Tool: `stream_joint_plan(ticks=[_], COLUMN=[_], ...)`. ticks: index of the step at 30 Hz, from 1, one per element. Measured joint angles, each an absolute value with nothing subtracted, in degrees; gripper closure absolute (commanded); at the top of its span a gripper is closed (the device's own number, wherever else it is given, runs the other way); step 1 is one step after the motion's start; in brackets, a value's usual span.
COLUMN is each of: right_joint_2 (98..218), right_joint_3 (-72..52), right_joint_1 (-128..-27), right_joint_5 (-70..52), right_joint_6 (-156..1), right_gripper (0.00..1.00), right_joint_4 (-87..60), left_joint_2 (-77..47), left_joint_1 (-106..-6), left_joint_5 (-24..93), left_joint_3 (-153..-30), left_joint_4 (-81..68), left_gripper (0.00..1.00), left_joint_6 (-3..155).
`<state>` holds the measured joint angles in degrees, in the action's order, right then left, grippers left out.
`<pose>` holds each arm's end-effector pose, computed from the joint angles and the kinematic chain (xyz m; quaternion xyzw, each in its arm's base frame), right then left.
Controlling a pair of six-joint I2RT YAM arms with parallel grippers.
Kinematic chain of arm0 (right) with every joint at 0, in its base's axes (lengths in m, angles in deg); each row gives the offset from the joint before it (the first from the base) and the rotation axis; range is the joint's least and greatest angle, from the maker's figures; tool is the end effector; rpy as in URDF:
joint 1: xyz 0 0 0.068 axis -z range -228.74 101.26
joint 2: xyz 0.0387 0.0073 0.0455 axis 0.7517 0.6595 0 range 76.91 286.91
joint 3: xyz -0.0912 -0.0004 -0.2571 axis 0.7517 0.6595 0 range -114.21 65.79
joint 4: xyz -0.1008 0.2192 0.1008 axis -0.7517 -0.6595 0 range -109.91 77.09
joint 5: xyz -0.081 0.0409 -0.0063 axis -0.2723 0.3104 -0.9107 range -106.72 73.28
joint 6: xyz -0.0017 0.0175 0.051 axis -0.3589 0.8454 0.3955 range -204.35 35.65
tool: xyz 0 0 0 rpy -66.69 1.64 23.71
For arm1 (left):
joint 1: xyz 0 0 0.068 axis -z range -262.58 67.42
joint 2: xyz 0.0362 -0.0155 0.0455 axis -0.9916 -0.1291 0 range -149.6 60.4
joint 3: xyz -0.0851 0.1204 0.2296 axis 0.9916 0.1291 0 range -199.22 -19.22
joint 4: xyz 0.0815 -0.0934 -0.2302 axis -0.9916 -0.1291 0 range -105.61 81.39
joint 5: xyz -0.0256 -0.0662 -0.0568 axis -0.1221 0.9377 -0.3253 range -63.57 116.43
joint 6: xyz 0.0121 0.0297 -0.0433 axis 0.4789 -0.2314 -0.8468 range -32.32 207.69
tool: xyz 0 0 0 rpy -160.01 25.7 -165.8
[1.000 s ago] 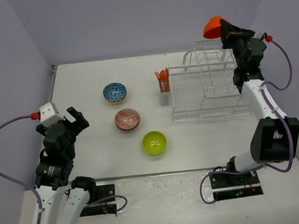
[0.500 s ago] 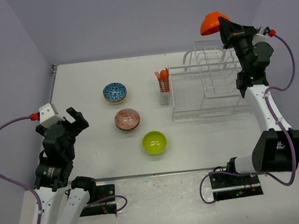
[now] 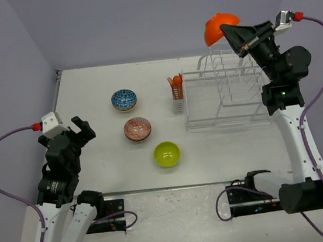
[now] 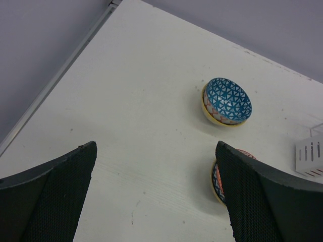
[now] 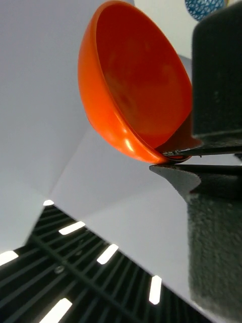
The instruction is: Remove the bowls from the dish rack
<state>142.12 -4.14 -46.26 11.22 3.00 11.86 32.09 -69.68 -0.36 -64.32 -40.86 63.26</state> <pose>0.2410 0.0062 0.4850 0.1976 0.4935 0.6554 0.5365 0.1076 -0.0083 0.3388 -0.2172 0.7562 -0.0139 0.6171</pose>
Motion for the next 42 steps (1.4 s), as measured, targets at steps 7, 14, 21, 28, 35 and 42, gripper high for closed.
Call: stream_joint_plan(ticks=[7, 14, 21, 28, 35, 42], right_joint_2=[140.04, 142.27, 158.09, 171.56, 180.47, 186.4], right_joint_3=[-20.91, -29.28, -30.35, -26.96, -28.47, -28.6], right_joint_1=[-70.04, -96.82, -112.97, -116.01, -118.19, -120.38], right_joint_5=[10.46, -10.68, -31.81, -36.97, -38.11, -38.09], right_joint_6=[-29.13, -54.03, -63.23, -65.24, -67.16, -68.89], right_gripper=[1.0, 1.0, 1.0, 1.0, 1.0, 1.0], right_joint_4=[-16.77, -43.26, -59.76, -69.6, -74.1, -76.05], left_joint_2=[32.09, 32.09, 32.15, 32.31, 32.29, 32.29], left_joint_1=[-69.68, -69.68, -69.68, -69.68, -69.7, -69.68], left_joint_5=[-0.69, -0.91, -1.37, -1.98, -3.09, -3.2], left_joint_3=[-64.32, -64.32, -64.32, -64.32, -64.32, -64.32], left_joint_4=[-40.88, -40.88, -40.9, -40.9, -41.05, -41.07], left_gripper=[0.0, 0.0, 0.0, 0.0, 0.0, 0.0], left_joint_6=[63.26, 63.26, 63.24, 63.22, 63.19, 63.19])
